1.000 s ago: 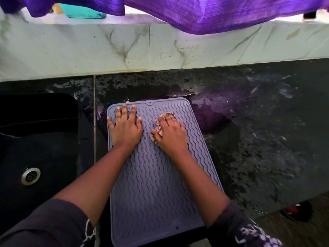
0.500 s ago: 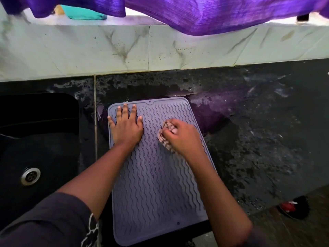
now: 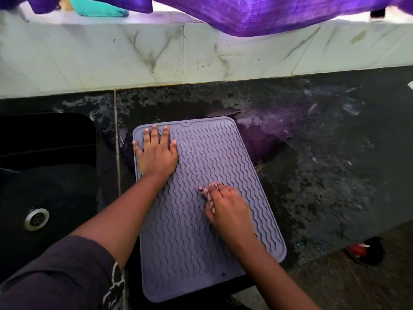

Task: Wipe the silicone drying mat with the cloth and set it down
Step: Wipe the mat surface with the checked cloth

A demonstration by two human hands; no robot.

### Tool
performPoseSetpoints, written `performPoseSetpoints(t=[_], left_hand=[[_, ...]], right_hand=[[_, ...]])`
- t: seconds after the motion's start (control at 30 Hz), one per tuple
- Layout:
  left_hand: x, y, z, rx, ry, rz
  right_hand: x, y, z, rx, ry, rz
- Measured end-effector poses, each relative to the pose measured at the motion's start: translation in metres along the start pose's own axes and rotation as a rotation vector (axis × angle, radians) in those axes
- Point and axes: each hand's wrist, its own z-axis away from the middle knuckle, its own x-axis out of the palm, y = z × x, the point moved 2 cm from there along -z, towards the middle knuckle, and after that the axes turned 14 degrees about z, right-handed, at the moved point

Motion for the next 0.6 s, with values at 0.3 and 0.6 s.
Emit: performPoseSetpoints(t=[0.3, 0.6], left_hand=[[-0.011, 0.004, 0.02, 0.151, -0.044, 0.031], [0.002, -0.001, 0.128, 0.152, -0.164, -0.055]], right_hand=[[-0.004, 0.01, -0.041, 0.096, 0.026, -0.116], [0.024, 0.011, -0.045, 0.036, 0.197, 0.08]])
